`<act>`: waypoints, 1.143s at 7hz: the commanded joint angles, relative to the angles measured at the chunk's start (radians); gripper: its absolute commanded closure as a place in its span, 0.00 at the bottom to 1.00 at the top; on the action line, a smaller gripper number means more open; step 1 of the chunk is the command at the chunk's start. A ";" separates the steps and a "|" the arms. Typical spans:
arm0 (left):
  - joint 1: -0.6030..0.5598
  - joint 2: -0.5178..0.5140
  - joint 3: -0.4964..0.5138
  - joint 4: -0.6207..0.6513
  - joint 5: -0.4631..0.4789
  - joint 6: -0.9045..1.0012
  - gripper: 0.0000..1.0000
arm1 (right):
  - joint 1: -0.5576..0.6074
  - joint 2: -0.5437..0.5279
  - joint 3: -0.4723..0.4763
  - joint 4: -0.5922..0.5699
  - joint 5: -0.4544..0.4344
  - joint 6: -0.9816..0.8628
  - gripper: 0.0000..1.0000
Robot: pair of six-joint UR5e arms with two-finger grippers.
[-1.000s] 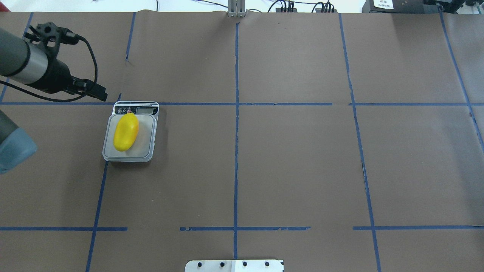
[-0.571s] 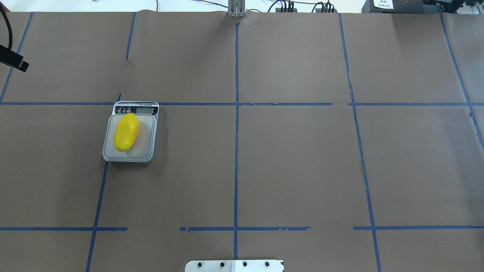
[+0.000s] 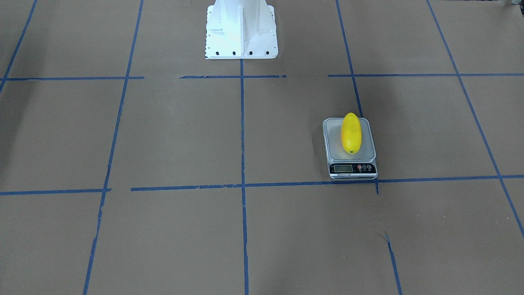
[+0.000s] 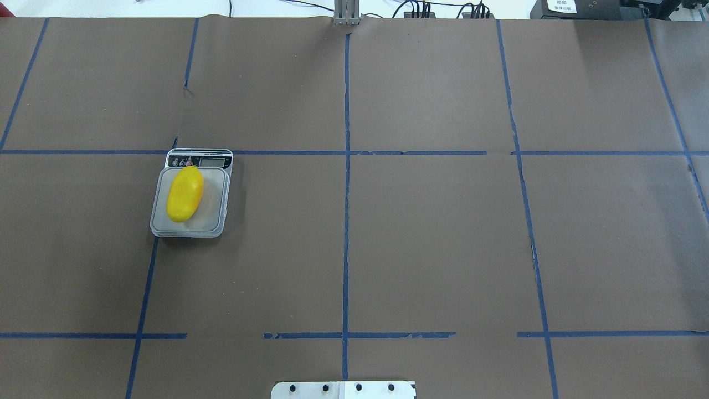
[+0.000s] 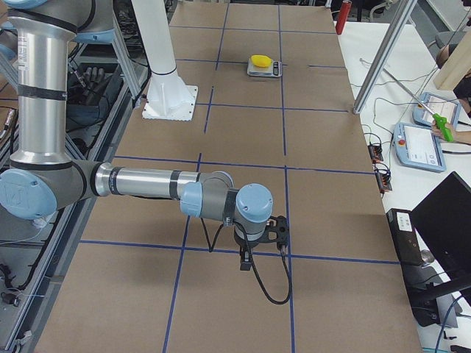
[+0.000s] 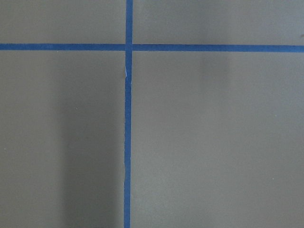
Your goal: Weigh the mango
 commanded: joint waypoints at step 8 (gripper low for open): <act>-0.029 0.081 0.069 -0.079 -0.007 0.016 0.00 | 0.000 0.000 0.000 0.000 0.000 0.001 0.00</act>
